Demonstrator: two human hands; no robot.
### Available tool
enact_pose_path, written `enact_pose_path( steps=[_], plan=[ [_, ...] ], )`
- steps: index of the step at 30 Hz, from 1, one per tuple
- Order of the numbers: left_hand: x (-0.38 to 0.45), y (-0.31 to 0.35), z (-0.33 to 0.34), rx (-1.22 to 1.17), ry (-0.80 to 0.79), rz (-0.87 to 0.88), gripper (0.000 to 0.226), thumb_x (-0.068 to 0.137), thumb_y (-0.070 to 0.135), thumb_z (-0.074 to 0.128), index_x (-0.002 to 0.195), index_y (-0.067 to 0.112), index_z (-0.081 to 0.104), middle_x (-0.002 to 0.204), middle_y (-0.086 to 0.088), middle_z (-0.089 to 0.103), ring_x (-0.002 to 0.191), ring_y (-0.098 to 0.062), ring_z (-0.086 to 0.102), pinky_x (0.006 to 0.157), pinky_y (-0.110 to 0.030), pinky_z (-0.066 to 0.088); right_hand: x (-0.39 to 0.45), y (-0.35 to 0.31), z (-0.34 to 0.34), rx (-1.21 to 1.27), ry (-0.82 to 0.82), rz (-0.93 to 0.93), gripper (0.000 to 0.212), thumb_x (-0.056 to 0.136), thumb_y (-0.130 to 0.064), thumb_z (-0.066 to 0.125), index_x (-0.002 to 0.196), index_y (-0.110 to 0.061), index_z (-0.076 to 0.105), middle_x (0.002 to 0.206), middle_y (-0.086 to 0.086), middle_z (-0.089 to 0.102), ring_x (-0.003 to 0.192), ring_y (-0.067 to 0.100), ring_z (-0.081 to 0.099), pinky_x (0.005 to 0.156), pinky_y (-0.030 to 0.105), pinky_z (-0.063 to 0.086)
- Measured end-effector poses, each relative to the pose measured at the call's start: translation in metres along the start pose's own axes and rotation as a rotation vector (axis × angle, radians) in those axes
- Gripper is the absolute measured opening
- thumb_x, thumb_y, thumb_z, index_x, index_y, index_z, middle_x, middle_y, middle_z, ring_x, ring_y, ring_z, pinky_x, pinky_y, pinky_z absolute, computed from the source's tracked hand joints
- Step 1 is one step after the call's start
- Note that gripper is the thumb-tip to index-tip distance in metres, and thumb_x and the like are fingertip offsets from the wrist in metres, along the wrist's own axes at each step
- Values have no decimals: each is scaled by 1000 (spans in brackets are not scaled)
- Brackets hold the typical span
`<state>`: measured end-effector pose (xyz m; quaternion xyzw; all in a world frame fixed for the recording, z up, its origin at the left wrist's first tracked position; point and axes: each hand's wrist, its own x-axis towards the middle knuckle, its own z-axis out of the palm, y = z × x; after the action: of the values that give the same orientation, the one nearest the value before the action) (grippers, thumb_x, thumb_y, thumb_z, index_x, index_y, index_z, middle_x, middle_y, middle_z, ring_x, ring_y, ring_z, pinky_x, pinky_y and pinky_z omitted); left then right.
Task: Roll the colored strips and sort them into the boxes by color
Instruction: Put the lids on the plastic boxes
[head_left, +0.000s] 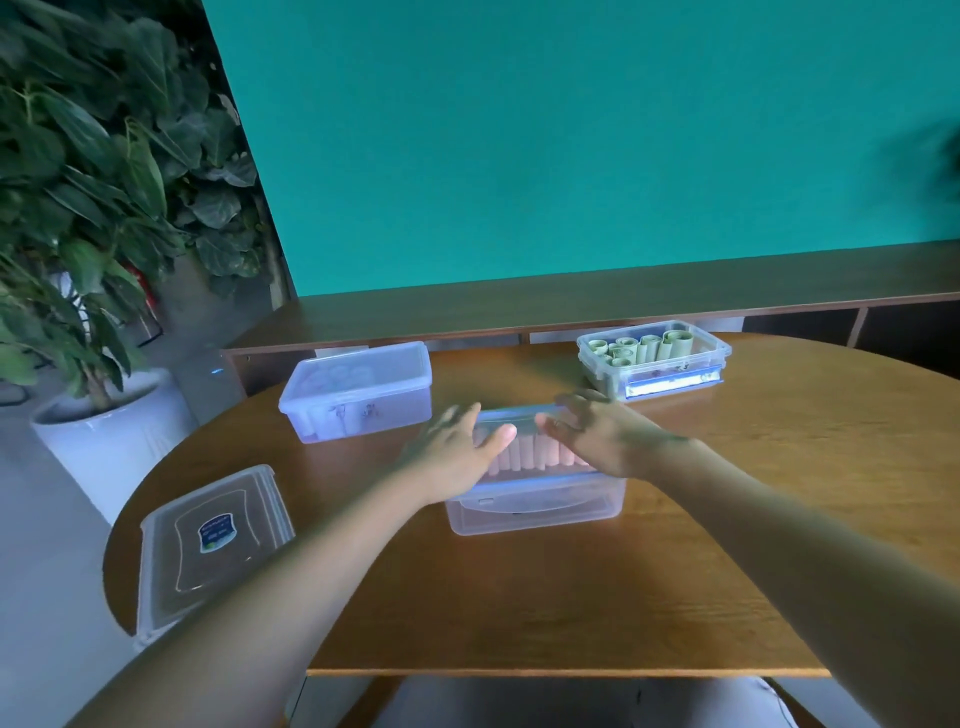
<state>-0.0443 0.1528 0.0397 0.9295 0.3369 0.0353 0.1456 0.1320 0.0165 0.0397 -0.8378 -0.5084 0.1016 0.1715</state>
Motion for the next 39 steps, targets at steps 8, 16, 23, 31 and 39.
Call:
enact_pose_path(
  steps=[8,16,23,31,39],
  plan=[
    [-1,-4,6,-221,-5,-14,86,90,79,33,159,31,15,167,9,7,153,-19,15,121,-46,22,6,6,7,181,0,9,85,93,-77,35,155,-19,32,163,-1,26,149,20,27,120,41,27],
    [0,-14,16,-762,65,4,77,85,59,70,151,37,36,159,12,28,141,-9,34,116,-44,37,3,21,17,744,31,16,72,93,-50,67,154,-29,35,150,3,48,129,18,51,89,24,43],
    [0,-11,12,-686,55,17,74,88,62,63,151,37,35,159,9,27,140,-11,36,113,-43,41,-4,23,14,843,4,-5,55,100,-38,63,150,-34,40,148,-3,46,124,13,48,96,27,37],
    [-12,-4,3,-152,238,274,71,88,78,42,145,36,48,155,14,36,141,-11,34,116,-45,34,25,1,0,-199,115,-153,39,104,-39,37,130,-16,55,133,3,53,125,29,48,104,44,42],
    [-23,-14,17,-44,164,369,102,66,86,59,153,35,39,165,9,23,152,-11,13,124,-45,15,42,-21,5,-140,-30,-163,42,105,-51,34,100,-19,60,98,7,61,94,28,59,84,43,52]
  ],
)
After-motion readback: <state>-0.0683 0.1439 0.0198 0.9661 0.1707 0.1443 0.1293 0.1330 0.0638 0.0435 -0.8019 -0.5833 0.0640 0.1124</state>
